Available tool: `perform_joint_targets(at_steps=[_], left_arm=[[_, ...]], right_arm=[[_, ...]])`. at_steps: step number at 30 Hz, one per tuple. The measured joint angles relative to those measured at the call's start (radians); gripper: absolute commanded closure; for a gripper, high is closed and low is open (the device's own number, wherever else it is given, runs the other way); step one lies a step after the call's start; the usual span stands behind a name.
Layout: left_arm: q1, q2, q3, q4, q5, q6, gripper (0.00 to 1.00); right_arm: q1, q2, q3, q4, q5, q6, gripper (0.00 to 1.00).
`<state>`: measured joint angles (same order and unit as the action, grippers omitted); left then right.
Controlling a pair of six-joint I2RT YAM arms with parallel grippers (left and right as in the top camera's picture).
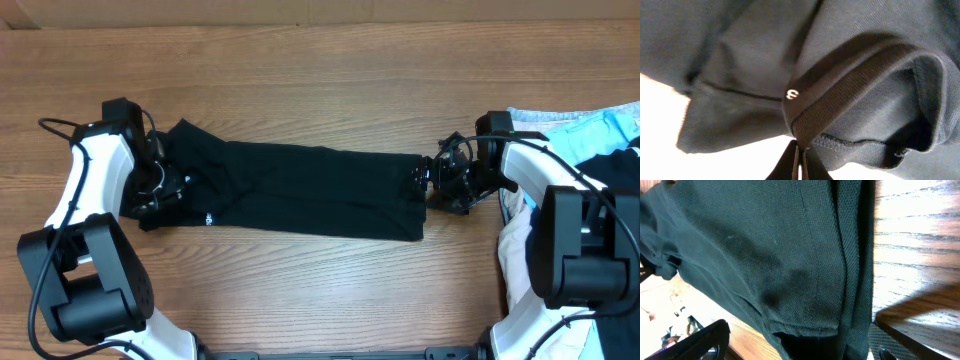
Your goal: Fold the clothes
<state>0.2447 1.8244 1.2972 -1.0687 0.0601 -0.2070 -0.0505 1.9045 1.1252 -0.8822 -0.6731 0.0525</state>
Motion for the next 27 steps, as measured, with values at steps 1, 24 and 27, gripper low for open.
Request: perform_joint_targets(at_steps=[1,24,27], left_arm=[[0.000,-0.002,0.006,-0.010,-0.016,-0.005,0.96],[-0.027,-0.005,0.051,0.180,0.009,-0.046,0.86],[-0.060,-0.004,0.051,0.216,0.024,-0.018,0.66]], right_arm=[[0.000,0.000,0.000,-0.001,0.000,0.000,0.08],[0.000,0.000,0.000,0.008,0.000,0.000,0.05],[0.000,0.000,0.000,0.007,-0.001,0.000,0.05]])
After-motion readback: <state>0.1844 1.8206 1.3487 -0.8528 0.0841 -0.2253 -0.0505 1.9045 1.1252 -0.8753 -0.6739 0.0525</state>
